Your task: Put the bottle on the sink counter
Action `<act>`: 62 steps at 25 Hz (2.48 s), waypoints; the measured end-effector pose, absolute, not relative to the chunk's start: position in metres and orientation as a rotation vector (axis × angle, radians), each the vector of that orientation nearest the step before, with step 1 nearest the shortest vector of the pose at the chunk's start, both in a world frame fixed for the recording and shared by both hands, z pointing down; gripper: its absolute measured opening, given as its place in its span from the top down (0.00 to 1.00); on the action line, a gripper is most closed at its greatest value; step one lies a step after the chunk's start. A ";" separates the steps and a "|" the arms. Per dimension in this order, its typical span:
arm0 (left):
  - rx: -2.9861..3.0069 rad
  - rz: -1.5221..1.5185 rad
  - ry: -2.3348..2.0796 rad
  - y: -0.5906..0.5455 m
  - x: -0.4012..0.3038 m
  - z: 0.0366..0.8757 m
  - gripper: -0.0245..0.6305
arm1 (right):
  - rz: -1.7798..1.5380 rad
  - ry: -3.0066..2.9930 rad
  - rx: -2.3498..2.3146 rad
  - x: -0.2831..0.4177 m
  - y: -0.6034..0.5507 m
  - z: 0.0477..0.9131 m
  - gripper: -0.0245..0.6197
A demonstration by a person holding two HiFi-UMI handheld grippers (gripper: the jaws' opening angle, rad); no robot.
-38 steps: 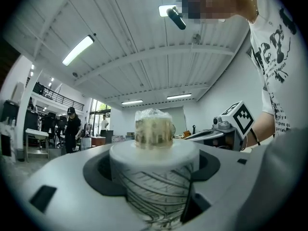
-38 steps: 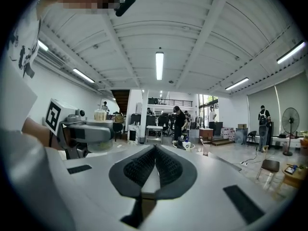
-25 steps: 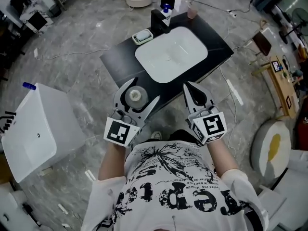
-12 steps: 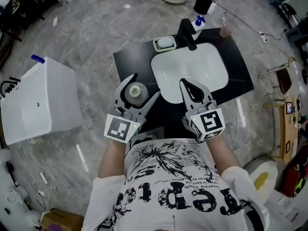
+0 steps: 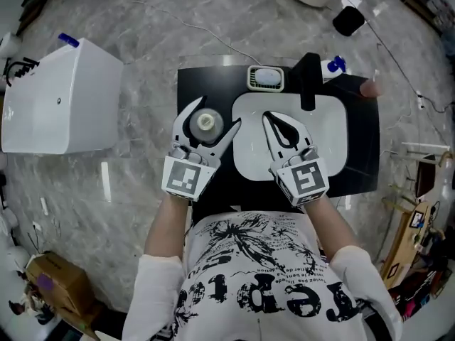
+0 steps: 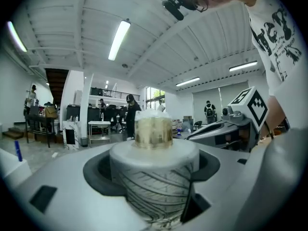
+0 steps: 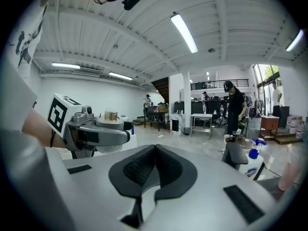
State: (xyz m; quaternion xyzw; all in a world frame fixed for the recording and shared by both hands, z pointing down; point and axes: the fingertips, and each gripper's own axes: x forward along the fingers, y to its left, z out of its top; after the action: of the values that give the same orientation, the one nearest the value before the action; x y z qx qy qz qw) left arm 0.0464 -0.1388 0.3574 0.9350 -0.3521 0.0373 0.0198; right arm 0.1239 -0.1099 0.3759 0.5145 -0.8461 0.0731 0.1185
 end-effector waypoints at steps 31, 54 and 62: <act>2.590 0.477 -1.207 -0.300 0.061 0.563 0.43 | 0.355 -2.533 1.377 0.128 -0.249 0.513 0.94; 2.557 0.606 -1.113 -0.299 0.059 0.569 0.43 | 0.398 -2.458 1.369 0.128 -0.236 0.512 0.94; 2.547 0.573 -1.067 -0.281 0.055 0.565 0.39 | 0.362 -2.446 1.406 0.120 -0.222 0.493 0.94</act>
State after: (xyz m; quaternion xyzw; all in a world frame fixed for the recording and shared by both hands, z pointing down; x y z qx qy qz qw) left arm 0.0547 -0.2809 0.5648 0.8914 -0.3736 0.2005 0.1601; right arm 0.1198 -0.2224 0.4930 0.4888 -0.8505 0.1258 0.1481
